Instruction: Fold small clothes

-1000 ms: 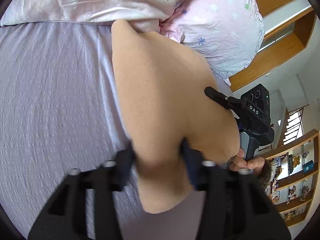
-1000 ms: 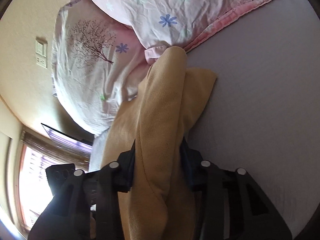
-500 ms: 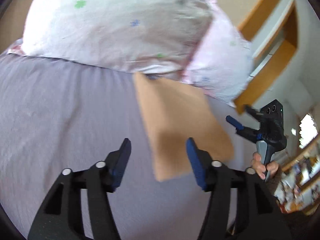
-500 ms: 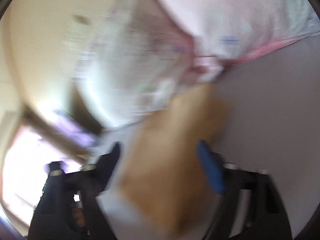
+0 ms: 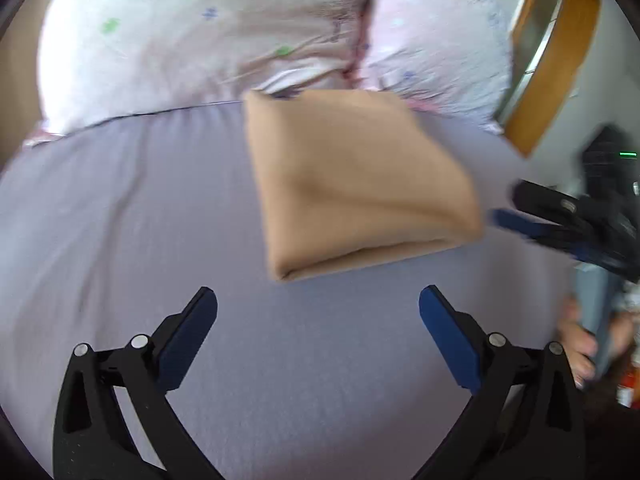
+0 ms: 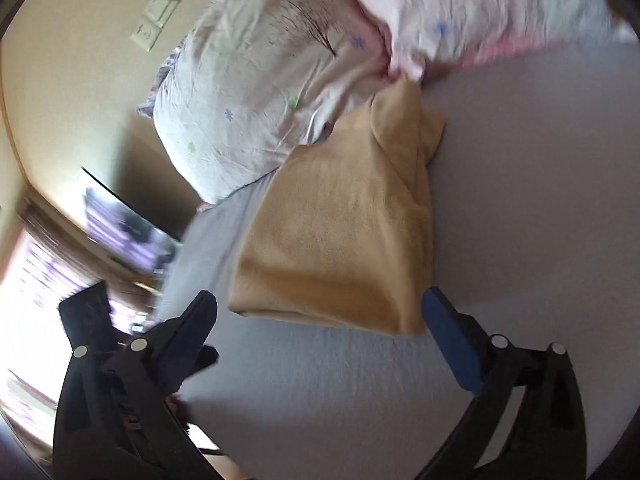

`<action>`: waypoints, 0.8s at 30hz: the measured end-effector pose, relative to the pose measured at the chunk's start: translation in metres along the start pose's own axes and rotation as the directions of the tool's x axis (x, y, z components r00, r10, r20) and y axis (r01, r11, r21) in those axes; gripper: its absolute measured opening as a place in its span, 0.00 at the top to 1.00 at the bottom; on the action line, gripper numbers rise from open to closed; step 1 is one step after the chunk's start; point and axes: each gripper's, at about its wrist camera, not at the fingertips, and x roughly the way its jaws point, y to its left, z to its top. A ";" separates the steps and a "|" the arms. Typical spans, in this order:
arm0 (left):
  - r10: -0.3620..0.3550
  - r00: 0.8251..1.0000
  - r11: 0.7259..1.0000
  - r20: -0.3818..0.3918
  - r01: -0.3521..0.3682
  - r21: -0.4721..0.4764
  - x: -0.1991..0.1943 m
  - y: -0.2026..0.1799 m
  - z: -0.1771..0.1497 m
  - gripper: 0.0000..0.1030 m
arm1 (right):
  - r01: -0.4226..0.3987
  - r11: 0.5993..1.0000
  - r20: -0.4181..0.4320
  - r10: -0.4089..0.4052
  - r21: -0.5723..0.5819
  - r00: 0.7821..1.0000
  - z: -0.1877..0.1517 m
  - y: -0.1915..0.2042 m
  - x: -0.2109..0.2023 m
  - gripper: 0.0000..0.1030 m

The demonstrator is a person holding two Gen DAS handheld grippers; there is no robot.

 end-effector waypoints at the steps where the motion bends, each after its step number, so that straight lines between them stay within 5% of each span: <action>1: 0.028 1.000 1.000 -0.001 -0.028 0.002 0.001 -0.003 -0.004 0.02 | 0.059 0.998 0.007 -0.059 -0.025 0.998 -0.002 0.004 0.003 0.01; 3: 0.064 0.998 0.998 -0.010 -0.064 0.008 0.008 -0.005 -0.008 0.02 | 0.239 0.967 0.016 -0.238 -0.084 0.971 -0.019 0.008 0.004 0.01; 6: 0.131 0.990 0.991 -0.043 -0.131 0.008 0.022 -0.003 -0.012 0.02 | 0.362 0.922 0.009 -0.364 -0.141 0.931 -0.040 0.007 0.020 0.01; 14: 0.177 0.981 0.984 -0.080 -0.177 0.001 0.043 0.002 -0.011 0.02 | 0.440 0.869 -0.011 -0.454 -0.225 0.891 -0.060 0.012 0.038 0.01; 24: 0.207 0.976 0.978 -0.063 -0.207 0.013 0.046 0.000 -0.012 0.02 | 0.456 0.865 -0.005 -0.467 -0.208 0.884 -0.062 0.017 0.033 0.01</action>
